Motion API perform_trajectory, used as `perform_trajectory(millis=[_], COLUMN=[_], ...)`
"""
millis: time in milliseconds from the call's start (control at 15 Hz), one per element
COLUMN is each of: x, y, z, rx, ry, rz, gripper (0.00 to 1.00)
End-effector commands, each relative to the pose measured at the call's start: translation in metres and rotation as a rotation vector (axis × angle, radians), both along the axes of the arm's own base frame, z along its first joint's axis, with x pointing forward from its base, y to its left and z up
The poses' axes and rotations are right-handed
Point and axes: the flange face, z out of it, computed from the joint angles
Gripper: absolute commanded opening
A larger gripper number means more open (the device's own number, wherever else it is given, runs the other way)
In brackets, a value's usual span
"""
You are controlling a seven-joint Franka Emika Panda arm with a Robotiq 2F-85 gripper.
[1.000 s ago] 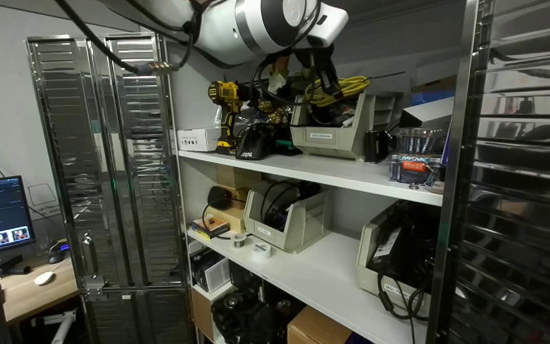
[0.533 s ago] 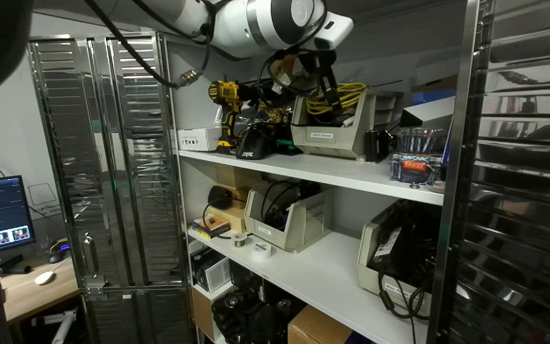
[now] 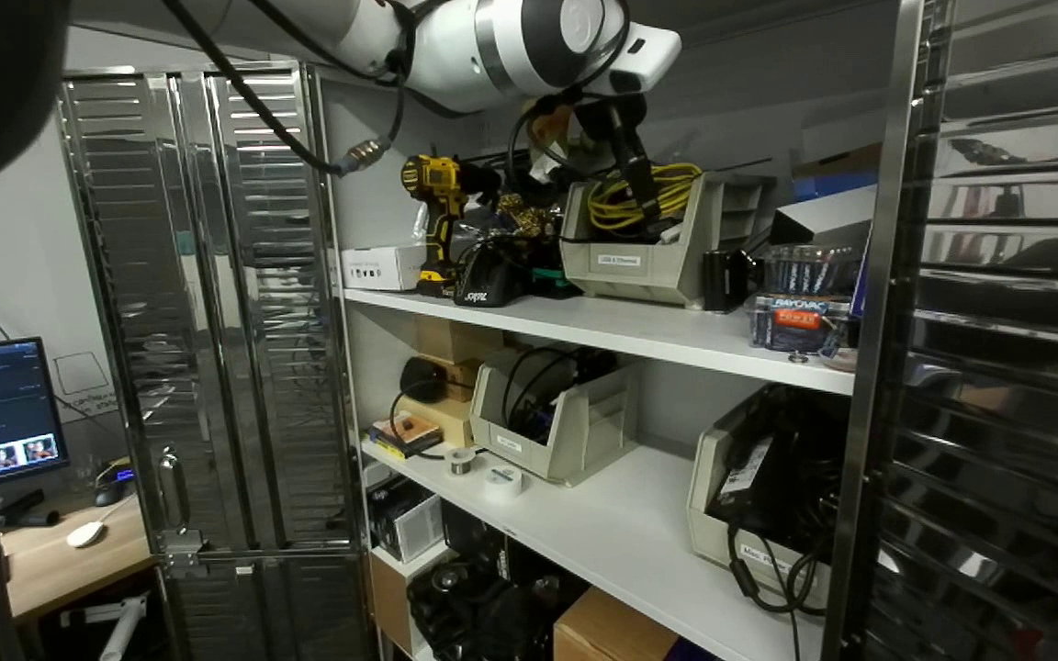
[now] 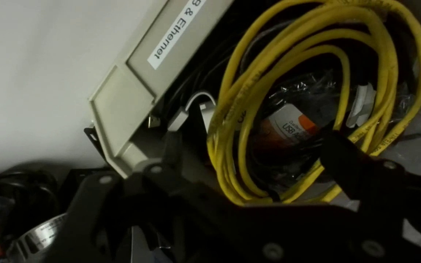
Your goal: Pick up the yellow cable and put it in the tool box
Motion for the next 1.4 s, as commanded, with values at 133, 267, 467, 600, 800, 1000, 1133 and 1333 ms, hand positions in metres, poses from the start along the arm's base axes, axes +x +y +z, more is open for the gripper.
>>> perform_trajectory(millis=[133,267,467,600,800,1000,1133,1333], x=[-0.035,-0.048,-0.072,-0.09,-0.12,-0.16,-0.197,-0.254], y=[0.004,0.007,0.015,0.022,0.024,0.016,0.007,-0.002], z=[0.02,0.02,0.012,-0.006,-0.033,-0.057,-0.074,-0.076], rx=[-0.103,-0.17,-0.261,-0.279,-0.299,-0.35,-0.358,-0.291], ry=[-0.032,-0.078,-0.07,0.008,0.099,0.2,0.325,0.511], rz=[0.103,0.143,0.232,0.305,0.381,0.417,0.45,0.564], gripper=[1.0,1.0,1.0,1.0,1.0,1.0,1.0,1.0])
